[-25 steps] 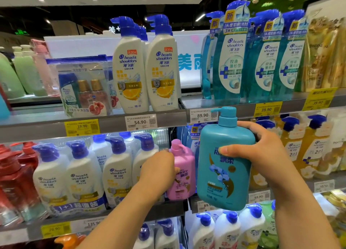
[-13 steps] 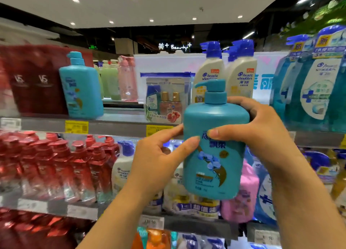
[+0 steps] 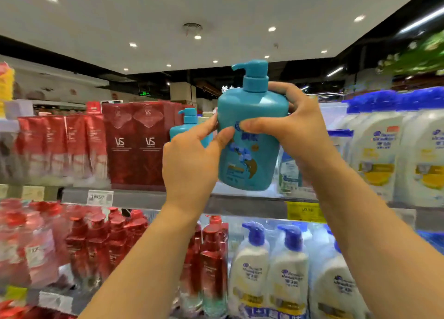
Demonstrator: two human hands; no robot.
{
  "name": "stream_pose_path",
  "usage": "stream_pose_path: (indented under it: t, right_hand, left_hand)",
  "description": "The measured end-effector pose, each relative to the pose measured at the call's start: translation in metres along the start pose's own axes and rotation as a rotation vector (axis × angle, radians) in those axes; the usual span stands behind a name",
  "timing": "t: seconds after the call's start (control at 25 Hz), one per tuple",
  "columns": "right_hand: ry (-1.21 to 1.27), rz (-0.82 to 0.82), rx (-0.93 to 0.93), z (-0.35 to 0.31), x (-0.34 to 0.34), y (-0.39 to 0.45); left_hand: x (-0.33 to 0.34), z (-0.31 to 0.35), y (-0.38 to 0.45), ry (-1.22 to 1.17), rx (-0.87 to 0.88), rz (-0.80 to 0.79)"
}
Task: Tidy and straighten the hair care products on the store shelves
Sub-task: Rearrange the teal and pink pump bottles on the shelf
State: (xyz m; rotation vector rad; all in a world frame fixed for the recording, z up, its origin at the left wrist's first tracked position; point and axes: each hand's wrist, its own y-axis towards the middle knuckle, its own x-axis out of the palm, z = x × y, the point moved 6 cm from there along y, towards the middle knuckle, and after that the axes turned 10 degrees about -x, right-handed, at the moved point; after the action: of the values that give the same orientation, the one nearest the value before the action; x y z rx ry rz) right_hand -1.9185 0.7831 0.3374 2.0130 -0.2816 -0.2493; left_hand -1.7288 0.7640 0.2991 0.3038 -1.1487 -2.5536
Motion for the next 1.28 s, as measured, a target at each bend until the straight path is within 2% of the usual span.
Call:
stream_pose_path:
  t: [0.12,0.28,0.48,0.64,0.92,1.08,1.2,1.28]
  right_hand:
    - [-0.116,0.013,0.009,0.023,0.022,0.012]
    - [-0.263,-0.011,0.059,0.051,0.037,0.014]
    - [-0.173,-0.035,0.176,0.082,0.042,0.008]
    - [-0.223,-0.059,0.320,0.103,0.045,0.007]
    - [-0.574,-0.153,0.453,0.115,0.048,-0.003]
    - [-0.655,-0.156,0.515,0.114,0.052,-0.007]
    - [-0.621,-0.188,0.604,0.110,0.051,-0.025]
    - [-0.648,-0.172,0.576,0.100,0.039,-0.044]
  left_hand:
    - [-0.001,-0.020,0.032,0.141,0.080,-0.005]
    - [0.009,-0.049,0.054,0.214,0.156,-0.061]
    - [0.028,-0.068,0.061,0.160,0.291,-0.210]
    - [0.040,-0.081,0.066,0.160,0.304,-0.275]
    - [0.057,-0.083,0.070,0.234,0.279,-0.264]
    - [0.058,-0.078,0.071,0.250,0.267,-0.231]
    - [0.053,-0.071,0.064,0.258,0.246,-0.137]
    - [0.048,-0.057,0.045,0.144,0.275,-0.017]
